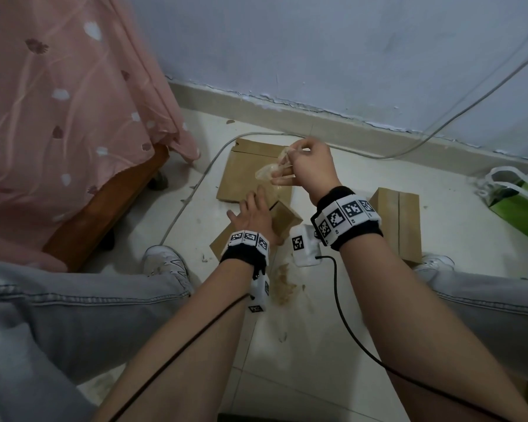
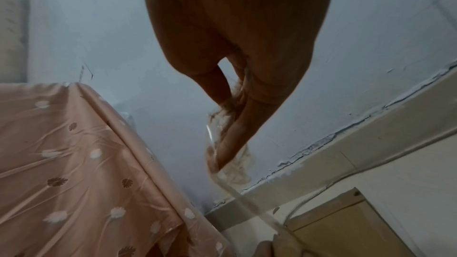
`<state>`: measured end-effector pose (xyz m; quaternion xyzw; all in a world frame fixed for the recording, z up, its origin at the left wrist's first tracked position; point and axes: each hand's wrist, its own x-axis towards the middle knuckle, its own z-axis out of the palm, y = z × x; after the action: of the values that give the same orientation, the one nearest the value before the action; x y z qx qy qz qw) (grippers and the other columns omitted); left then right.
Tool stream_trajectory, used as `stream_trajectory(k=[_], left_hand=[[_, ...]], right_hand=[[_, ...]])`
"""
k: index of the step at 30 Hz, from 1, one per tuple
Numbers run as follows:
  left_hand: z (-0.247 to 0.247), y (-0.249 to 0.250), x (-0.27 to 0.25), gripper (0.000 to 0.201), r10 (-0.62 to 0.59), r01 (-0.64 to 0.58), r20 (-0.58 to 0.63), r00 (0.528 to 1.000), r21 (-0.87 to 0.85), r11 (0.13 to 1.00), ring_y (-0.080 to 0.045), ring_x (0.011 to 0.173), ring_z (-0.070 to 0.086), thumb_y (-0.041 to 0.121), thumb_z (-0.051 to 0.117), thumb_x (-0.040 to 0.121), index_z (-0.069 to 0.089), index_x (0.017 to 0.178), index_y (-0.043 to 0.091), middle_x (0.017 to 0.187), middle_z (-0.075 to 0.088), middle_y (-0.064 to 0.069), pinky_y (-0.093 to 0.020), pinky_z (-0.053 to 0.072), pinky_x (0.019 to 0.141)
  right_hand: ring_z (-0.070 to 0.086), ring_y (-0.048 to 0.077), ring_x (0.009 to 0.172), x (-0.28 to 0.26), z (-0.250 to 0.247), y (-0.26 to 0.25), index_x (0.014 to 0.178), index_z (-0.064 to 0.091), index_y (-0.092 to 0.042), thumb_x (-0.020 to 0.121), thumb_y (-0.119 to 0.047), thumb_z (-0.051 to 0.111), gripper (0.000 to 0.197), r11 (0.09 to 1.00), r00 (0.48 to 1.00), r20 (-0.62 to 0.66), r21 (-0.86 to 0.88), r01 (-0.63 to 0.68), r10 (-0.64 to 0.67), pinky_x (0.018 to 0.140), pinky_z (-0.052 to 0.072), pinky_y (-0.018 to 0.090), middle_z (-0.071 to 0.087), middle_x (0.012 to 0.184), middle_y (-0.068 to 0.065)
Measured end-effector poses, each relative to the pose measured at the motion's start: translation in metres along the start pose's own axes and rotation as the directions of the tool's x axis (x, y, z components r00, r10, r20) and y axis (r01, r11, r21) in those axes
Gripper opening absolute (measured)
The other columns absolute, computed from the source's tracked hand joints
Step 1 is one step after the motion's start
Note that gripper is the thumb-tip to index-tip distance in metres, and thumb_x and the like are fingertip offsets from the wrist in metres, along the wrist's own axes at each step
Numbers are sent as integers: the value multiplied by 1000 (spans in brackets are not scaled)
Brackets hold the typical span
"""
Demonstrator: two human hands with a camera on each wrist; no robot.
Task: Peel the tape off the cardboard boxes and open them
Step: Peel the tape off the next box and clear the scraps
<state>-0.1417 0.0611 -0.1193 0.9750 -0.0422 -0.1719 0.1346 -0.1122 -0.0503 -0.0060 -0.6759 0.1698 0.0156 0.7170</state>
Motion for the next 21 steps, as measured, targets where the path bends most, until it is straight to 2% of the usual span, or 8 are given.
stream_trajectory(k=[3,6,9,12,15,18,21], left_hand=[[-5,-6,0,129,-10,11,8,1000,-65,998,-27,143,21,47,85,62,0,153,16,157,10,-4,-58,28,108],[-13,-18,0,126,-36,41,28,999,-209,977,-29,142,25,38,90,59,7,151,15,155,13,-4,-55,30,111],[-20,-38,3,126,-69,81,43,997,-403,912,-36,134,37,27,91,54,8,149,24,153,18,0,-55,38,108],[-24,-60,1,125,-66,64,16,998,-541,839,-36,126,46,21,89,49,9,145,34,150,30,-3,-52,47,100],[-21,-72,-3,126,-56,51,10,998,-607,793,-32,119,52,19,87,46,10,143,39,144,40,-4,-50,50,96],[-9,-83,-6,129,-67,65,21,997,-660,748,-31,126,48,14,90,46,10,145,33,144,40,-5,-50,46,103],[1,-98,-9,124,-92,97,46,995,-708,699,-29,127,46,2,89,54,9,146,25,143,39,-6,-46,44,104]], right_hand=[[67,32,62,4,-4,4,93,49,-8,96,-4,43,8,998,998,-45,-48,38,-40,60,60,51,62,85,17],[68,30,63,9,-11,8,91,51,-11,94,-4,43,11,985,985,-144,-161,68,-92,58,61,43,67,88,15],[70,29,67,14,-27,17,86,51,-18,94,-6,44,16,974,951,-285,-217,59,-121,55,60,36,68,90,14],[71,29,70,20,-46,35,92,55,-13,92,-3,46,14,987,925,-377,-158,-17,-45,58,61,42,68,90,14],[71,29,73,24,-61,58,90,57,-12,92,-4,49,11,981,900,-435,-165,-98,17,59,62,41,68,94,15],[70,30,73,29,-76,78,92,59,-10,88,-4,48,13,967,861,-507,-195,-162,42,59,62,42,65,99,16],[71,27,68,36,-95,93,94,63,-10,82,-11,47,21,961,825,-560,-178,-214,81,63,62,43,68,88,12]])
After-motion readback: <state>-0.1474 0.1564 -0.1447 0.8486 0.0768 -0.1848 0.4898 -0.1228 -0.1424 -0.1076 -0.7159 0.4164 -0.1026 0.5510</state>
